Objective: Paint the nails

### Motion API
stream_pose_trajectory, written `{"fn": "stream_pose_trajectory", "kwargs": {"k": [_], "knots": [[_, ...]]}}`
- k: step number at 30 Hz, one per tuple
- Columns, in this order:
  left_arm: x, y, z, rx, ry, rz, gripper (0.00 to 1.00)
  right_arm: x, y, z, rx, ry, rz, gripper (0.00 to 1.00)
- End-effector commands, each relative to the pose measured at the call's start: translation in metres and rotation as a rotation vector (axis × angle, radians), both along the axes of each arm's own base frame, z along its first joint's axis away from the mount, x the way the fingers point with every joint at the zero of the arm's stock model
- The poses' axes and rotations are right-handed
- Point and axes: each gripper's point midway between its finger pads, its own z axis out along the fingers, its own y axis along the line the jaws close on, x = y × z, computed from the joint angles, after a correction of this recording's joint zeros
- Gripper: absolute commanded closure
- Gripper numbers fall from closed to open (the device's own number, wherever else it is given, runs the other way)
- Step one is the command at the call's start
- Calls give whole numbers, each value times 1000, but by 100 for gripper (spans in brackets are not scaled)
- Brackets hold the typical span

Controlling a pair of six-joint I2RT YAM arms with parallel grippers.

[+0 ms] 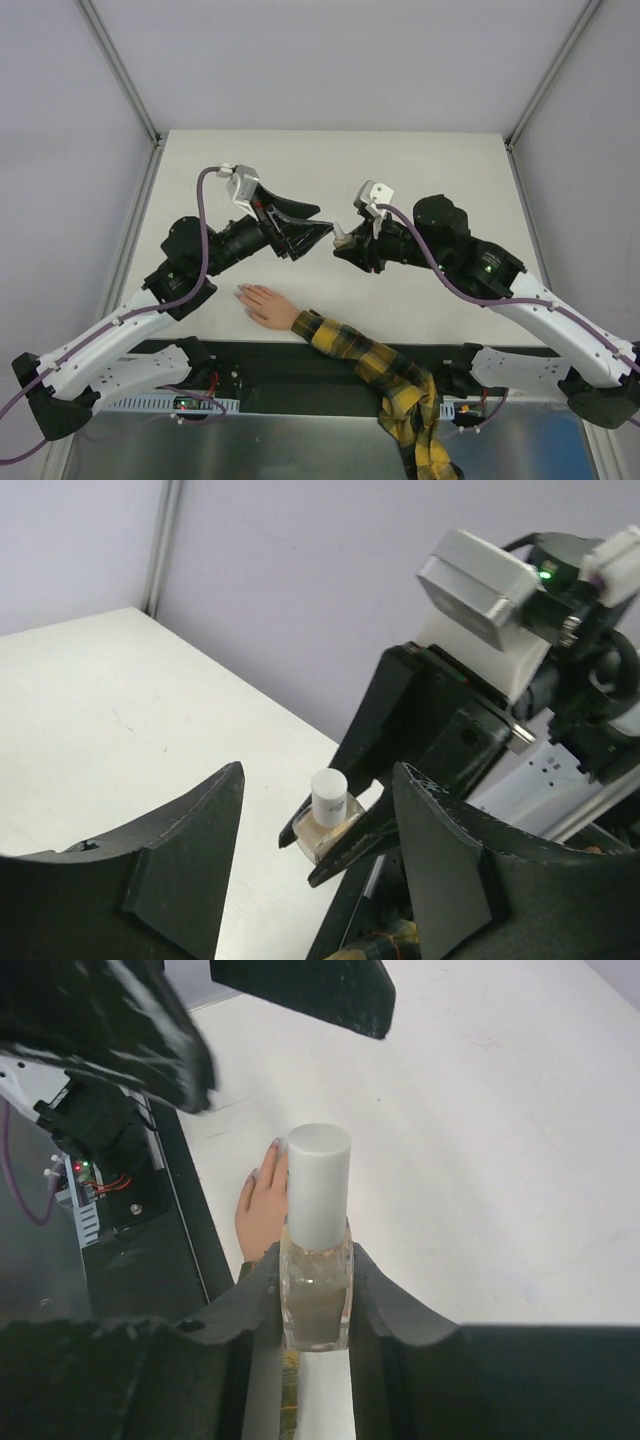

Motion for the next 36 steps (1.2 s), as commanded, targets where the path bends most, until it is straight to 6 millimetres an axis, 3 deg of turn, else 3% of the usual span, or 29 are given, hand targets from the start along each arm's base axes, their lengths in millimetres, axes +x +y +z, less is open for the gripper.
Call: {"fn": "stream_pose_trajectory", "kwargs": {"k": [1,8,13,17,20,21,23,24,29,31,32,33,34,36], "knots": [[25,-8,-4,-17,32,68,42,15,2,39,91,-60,-84,100],[25,-21,-17,8,58,19,48,14,10,39,95,-60,-74,100],[14,-21,-17,10,11,-36,100,8,10,44,103,-57,-49,100],[-22,-28,-19,3,-60,-262,100,-14,11,48,179,-34,78,100],[-48,-23,-16,-51,-108,-444,100,-58,14,68,285,22,380,100],[-56,-20,-17,-60,-126,-504,100,-105,5,70,296,72,677,100],[-70,-16,-18,-79,-141,-617,100,-135,-4,75,322,90,883,100],[-70,-16,-19,-80,-128,-634,100,-140,-7,71,319,106,914,100],[-68,-23,-20,-59,-82,-702,100,-133,-11,70,310,90,860,100],[-62,-26,-23,-32,-20,-680,100,-119,-6,66,298,85,773,100],[-57,-27,-17,-15,-34,-655,96,-115,-6,64,286,97,740,100],[-50,-29,-25,16,38,-617,91,-107,-3,63,279,92,699,100],[-51,-27,-21,24,28,-599,76,-102,-2,61,267,85,671,100],[-47,-24,-15,35,-19,-545,62,-89,-1,55,227,72,588,100]]}}
